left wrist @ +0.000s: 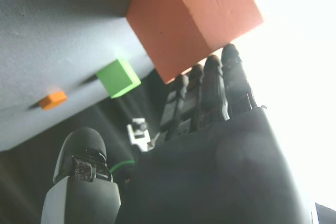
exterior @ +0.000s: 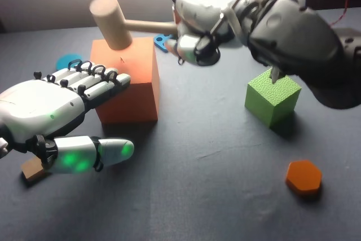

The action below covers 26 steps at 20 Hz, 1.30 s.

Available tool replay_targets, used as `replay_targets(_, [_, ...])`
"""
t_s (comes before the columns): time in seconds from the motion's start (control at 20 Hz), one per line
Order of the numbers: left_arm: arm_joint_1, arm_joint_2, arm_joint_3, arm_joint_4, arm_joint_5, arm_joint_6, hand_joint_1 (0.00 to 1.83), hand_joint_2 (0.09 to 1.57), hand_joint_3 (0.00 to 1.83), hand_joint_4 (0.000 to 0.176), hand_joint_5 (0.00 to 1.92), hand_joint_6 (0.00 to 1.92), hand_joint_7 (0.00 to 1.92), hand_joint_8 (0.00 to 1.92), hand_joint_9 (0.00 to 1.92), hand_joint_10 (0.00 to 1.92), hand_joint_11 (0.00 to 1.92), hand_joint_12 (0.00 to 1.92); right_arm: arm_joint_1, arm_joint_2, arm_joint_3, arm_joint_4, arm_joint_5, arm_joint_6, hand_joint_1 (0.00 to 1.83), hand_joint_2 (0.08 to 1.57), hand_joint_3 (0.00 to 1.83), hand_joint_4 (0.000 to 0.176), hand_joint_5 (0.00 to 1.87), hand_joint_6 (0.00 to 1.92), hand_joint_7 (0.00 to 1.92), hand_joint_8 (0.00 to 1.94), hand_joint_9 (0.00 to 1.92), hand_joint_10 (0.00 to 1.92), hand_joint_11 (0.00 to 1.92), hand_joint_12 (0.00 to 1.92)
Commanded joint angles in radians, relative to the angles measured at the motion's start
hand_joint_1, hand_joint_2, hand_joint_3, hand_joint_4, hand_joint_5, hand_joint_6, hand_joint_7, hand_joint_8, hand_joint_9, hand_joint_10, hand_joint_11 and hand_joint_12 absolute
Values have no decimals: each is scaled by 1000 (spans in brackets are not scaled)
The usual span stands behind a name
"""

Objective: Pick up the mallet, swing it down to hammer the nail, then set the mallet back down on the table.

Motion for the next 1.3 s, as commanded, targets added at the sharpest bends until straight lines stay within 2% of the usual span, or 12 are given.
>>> replay_targets(0.0, [-6, -5, 8, 0, -64, -3, 0, 1185, 4, 0, 63, 2, 87, 3, 52, 3, 1, 0, -4, 1, 2, -40, 50, -1, 141, 1571, 57, 176, 1225, 1921, 1413, 1941, 1624, 1921, 1747, 1921])
replay_targets(0.05, [-6, -5, 8, 0, -64, -3, 0, 1186, 4, 0, 50, 0, 75, 0, 36, 0, 0, 0, -26, 0, 5, -40, 50, -3, 170, 1571, 44, 176, 1193, 1921, 1356, 1941, 1560, 1921, 1672, 1921])
replay_targets(0.2, [-6, -5, 8, 0, -64, -3, 0, 1183, 1, 0, 60, 5, 83, 4, 41, 3, 0, 0, -53, 14, -2, -40, 55, 10, 181, 1571, 50, 176, 1209, 1921, 1365, 1941, 1575, 1921, 1697, 1921])
replay_targets(0.3, [-6, -5, 8, 0, -64, -2, 0, 1173, 0, 0, 9, 0, 14, 0, 4, 0, 0, 0, -30, 48, -23, -40, 49, 54, 160, 1571, 62, 176, 1247, 1921, 1413, 1941, 1606, 1921, 1727, 1921])
replay_targets(0.45, [-6, -5, 8, 0, -64, -2, 0, 1170, 0, 0, 1, 0, 3, 0, 0, 0, 0, 0, -5, 100, -66, -60, 35, 58, 159, 1571, 64, 176, 1256, 1921, 1423, 1941, 1616, 1921, 1735, 1921])
replay_targets(0.6, [-7, -5, 8, 0, -64, -2, 0, 1172, 0, 0, 20, 7, 38, 13, 8, 3, 0, 0, -23, 163, -113, -190, 14, 90, 99, 1571, 84, 176, 1312, 1921, 1501, 1941, 1687, 1921, 1817, 1921])
replay_targets(0.7, [-8, -5, 8, 0, -64, -2, 0, 1172, 0, 0, 33, 9, 47, 12, 17, 5, 0, 0, -49, 214, -137, -363, -25, 219, 93, 1571, 83, 176, 1312, 1921, 1499, 1941, 1687, 1921, 1831, 1921])
replay_targets(0.8, [-9, -4, 7, 0, -64, -3, 0, 1174, 0, 0, 39, 10, 44, 9, 16, 4, 0, 0, -64, 256, -153, -435, -69, 266, 113, 1571, 82, 176, 1319, 1921, 1516, 1941, 1709, 1921, 1853, 1921])
replay_targets(0.9, [-11, -4, 7, 0, -64, -4, 0, 1177, 1, 0, 19, 1, 29, 1, 3, 0, 0, 0, -75, 285, -159, -551, -118, 383, 134, 1571, 66, 176, 1323, 1921, 1523, 1941, 1711, 1921, 1842, 1921])
replay_targets(0.95, [-13, -4, 7, 0, -64, -4, 0, 1176, 0, 0, 21, 2, 34, 3, 10, 4, 0, 0, -85, 296, -160, -634, -128, 462, 134, 1571, 66, 176, 1322, 1921, 1523, 1941, 1711, 1921, 1842, 1921])
replay_targets(1.05, [-23, -3, 7, 0, -55, -6, 0, 1177, 0, 0, 11, 0, 31, 1, 3, 0, 0, 0, -105, 302, -164, -669, -129, 467, 134, 1571, 58, 176, 1313, 1921, 1507, 1941, 1702, 1921, 1839, 1921])
replay_targets(1.25, [-40, 2, 6, 0, -42, -6, 0, 1175, 0, 0, 26, 7, 49, 7, 16, 6, 2, 1, -146, 300, -174, -870, -131, 613, 87, 1571, 71, 176, 1319, 1921, 1492, 1941, 1680, 1921, 1827, 1921])
